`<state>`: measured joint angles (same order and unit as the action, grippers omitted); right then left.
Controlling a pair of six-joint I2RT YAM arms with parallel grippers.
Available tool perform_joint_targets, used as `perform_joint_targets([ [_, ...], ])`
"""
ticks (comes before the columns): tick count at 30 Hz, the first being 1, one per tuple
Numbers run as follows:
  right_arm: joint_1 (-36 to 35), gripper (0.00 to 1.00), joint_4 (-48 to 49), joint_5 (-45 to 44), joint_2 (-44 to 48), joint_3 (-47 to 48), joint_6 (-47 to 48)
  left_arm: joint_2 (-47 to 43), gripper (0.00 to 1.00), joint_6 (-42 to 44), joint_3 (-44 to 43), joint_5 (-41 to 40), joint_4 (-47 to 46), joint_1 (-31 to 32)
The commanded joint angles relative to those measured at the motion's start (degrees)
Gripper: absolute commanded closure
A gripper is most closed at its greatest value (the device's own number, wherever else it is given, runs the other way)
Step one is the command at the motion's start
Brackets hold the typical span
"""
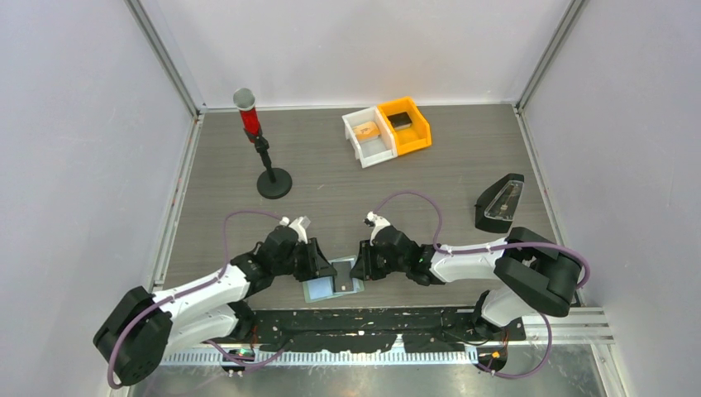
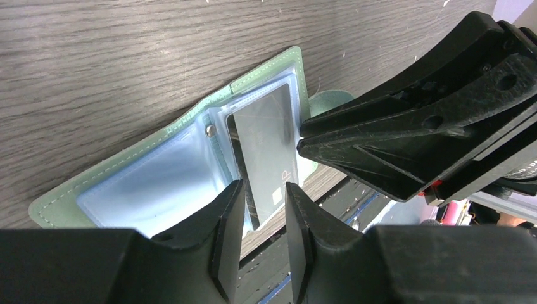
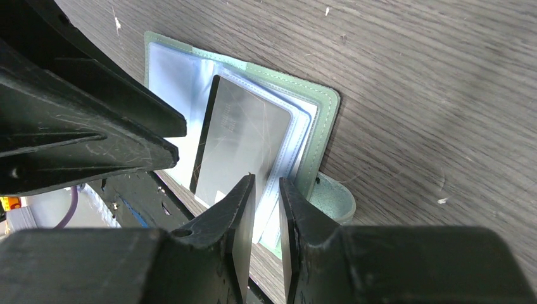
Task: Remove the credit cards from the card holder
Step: Remove the credit card from the card holder.
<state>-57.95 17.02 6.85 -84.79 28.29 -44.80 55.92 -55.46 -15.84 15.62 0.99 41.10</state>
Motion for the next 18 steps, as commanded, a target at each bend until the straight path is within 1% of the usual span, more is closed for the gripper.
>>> perform_joint_targets([
  [1,-0.1,0.72,-1.2,-1.3,0.1,-0.4,0.1,2.0,0.70,-0.8,0.4,1.3,-6.2,-0.3],
  [4,-0.1,0.72,-1.0,-1.2,-0.1,-0.4,0.1,3.3,0.73,-1.8,1.4,2.1,-9.4,-0.3],
  [8,-0.1,0.72,-0.6,-0.9,-0.3,-0.4,0.1,4.8,0.75,-2.1,1.2,2.3,-9.4,-0.3],
  [14,0.0,0.72,-0.5,-0.8,-0.4,-0.4,0.2,4.2,0.73,-2.0,1.1,1.2,-7.9,-0.2],
  [18,0.0,0.72,-0.4,-0.8,-0.5,-0.4,0.2,1.5,0.71,-1.5,0.2,0.3,-4.1,-0.2],
])
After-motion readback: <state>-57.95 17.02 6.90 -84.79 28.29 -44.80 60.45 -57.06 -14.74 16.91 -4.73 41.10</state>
